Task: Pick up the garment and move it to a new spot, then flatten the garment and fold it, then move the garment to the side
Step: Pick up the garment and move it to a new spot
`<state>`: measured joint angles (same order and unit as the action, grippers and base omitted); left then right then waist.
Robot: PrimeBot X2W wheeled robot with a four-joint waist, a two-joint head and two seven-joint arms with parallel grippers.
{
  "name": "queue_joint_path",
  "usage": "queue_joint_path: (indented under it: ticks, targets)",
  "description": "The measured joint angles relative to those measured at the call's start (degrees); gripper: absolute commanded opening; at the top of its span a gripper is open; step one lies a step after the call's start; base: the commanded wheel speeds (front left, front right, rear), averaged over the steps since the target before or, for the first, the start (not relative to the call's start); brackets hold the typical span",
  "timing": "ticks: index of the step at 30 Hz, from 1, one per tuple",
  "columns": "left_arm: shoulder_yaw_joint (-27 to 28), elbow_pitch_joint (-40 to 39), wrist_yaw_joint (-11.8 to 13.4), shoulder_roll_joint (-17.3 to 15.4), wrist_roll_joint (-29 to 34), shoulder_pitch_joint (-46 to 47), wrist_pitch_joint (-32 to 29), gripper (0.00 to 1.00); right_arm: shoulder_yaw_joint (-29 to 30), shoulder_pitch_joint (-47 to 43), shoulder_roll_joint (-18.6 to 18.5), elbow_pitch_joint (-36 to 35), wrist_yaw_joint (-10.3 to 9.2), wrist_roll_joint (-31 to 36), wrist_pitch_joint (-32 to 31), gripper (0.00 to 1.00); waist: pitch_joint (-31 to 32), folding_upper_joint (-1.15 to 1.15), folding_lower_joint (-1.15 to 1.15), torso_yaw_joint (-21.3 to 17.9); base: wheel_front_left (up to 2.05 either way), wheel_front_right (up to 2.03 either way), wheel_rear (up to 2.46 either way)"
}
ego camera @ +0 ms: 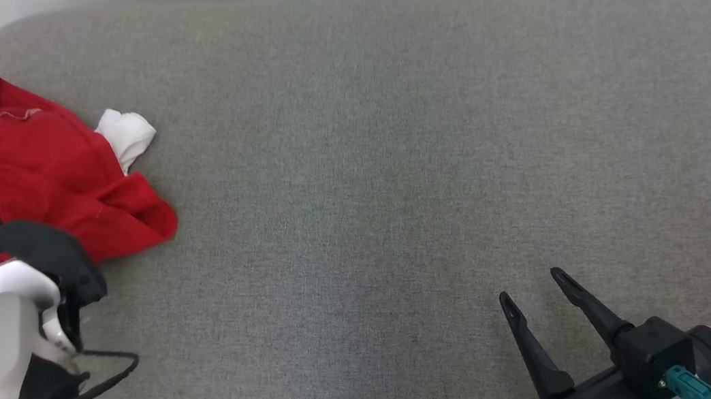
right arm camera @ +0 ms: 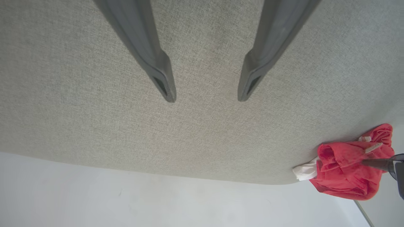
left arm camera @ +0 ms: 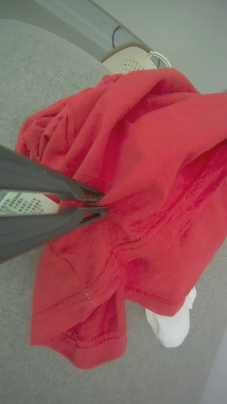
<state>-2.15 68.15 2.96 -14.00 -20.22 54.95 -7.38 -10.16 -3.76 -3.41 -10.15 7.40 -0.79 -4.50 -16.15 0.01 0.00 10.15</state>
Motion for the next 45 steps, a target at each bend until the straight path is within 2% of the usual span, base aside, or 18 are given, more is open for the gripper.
queue_joint_path:
  ticks: [10, 12, 19, 25, 31, 39, 41, 45]
  targets:
    - [-0.6, 1.1, -2.8, -2.5, -0.5, -0.6, 0.5, 0.0, -0.6, 0.1, 0.4, 4.8, 0.0, -2.9, 2.9, 1.0, 5.3, -0.01, -0.01, -0.3, 0.0, 0.0, 0.0]
    - [-1.1, 0.6, -4.8, -3.2, -0.6, 0.3, 0.2, 0.0, -0.5, 0.2, 0.4, 6.6, 0.0, -3.9, 4.0, 1.0, 7.2, -0.01, -0.01, -0.4, 0.0, 0.0, 0.0]
    - [-4.3, -4.0, -8.7, -5.6, 0.6, 6.1, -1.7, 0.0, 2.0, -1.3, 0.5, 11.3, 0.0, -9.3, 9.0, 1.0, 15.1, -0.01, -0.02, -0.8, 0.0, 0.0, 0.0]
    - [-7.1, -10.5, -10.1, -2.6, -0.3, 9.6, -2.2, 0.0, 4.1, -1.9, 0.5, 14.3, -0.01, -10.3, 11.9, 1.0, 21.4, -0.02, -0.03, -1.7, 0.0, 0.0, 0.0]
    - [-9.1, -18.5, -10.4, 1.1, -5.7, 10.2, -2.6, 0.0, 4.1, -2.1, 0.5, 15.3, -0.01, -10.8, 12.6, 1.0, 25.6, -0.02, -0.03, -4.4, 0.0, 0.0, 0.0]
    - [-10.9, -27.7, -10.4, 3.7, -12.6, 9.2, -2.4, 0.0, 3.9, -2.1, 0.6, 15.1, 0.0, -10.2, 11.7, 1.0, 27.3, -0.02, -0.02, -11.1, 0.0, 0.0, 0.0]
    - [-11.1, -29.9, -10.4, 4.5, -14.4, 8.6, -2.8, 0.0, 4.0, -2.0, 0.5, 14.7, -0.01, -10.1, 11.3, 1.0, 27.3, -0.01, -0.01, -14.0, 0.0, 0.0, 0.0]
    - [-12.2, -31.8, -10.4, 4.2, -14.6, 8.4, -3.8, 0.0, 4.2, -2.0, 0.5, 14.4, -0.01, -10.1, 11.0, 1.0, 26.9, -0.01, -0.01, -17.7, 0.0, 0.0, 0.0]
